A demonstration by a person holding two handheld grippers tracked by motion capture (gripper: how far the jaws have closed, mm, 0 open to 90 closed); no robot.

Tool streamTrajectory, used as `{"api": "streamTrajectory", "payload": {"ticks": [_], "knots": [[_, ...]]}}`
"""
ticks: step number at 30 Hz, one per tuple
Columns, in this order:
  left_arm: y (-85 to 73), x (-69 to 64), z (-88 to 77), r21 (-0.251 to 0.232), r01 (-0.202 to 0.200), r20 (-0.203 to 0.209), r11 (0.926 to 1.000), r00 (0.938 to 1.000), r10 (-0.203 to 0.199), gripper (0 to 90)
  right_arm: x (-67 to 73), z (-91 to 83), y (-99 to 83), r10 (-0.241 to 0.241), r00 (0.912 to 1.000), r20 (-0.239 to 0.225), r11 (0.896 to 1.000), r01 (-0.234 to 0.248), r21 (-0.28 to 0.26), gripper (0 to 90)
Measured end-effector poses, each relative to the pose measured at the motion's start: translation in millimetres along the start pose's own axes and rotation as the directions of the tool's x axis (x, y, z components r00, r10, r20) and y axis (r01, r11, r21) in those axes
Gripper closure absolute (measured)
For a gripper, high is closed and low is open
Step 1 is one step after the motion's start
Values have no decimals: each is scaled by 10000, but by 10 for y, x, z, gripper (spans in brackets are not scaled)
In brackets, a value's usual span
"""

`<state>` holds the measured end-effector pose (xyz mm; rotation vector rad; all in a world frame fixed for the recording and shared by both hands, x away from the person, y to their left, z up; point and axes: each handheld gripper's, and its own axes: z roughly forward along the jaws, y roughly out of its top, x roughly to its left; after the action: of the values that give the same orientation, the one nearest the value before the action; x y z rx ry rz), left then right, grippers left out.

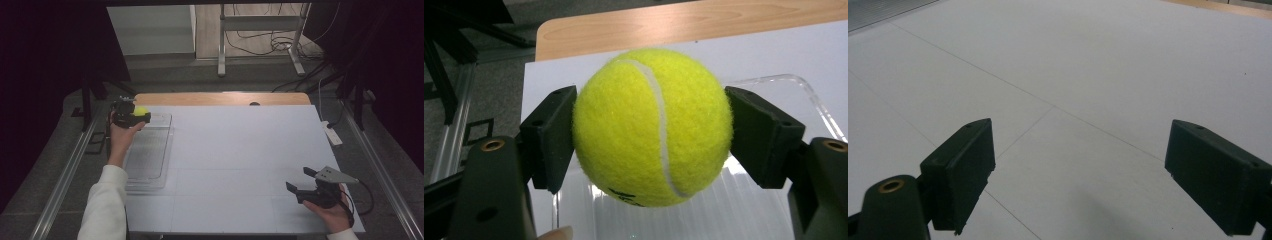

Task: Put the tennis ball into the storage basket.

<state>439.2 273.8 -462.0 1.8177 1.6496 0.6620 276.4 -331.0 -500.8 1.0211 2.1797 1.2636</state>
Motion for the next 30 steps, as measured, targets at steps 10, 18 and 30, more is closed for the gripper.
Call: {"api": "streamTrajectory", "payload": {"ticks": [10, 18, 30], "knots": [[-26, 13, 42, 313, -110, -25, 9994, 9999, 111, 264, 0, 2, -1, -4, 10000, -5, 10000, 4, 23, 131], [-81, -9, 105, 687, -315, -71, 9971, 9995, 321, 264, 1, 4, -3, -4, 10000, -3, 10000, 4, 36, 131], [-118, -58, 183, 1027, -550, -23, 9932, 9985, 555, 264, -2, 7, -5, 21, 10000, -8, 10000, -21, 62, 131]]}}
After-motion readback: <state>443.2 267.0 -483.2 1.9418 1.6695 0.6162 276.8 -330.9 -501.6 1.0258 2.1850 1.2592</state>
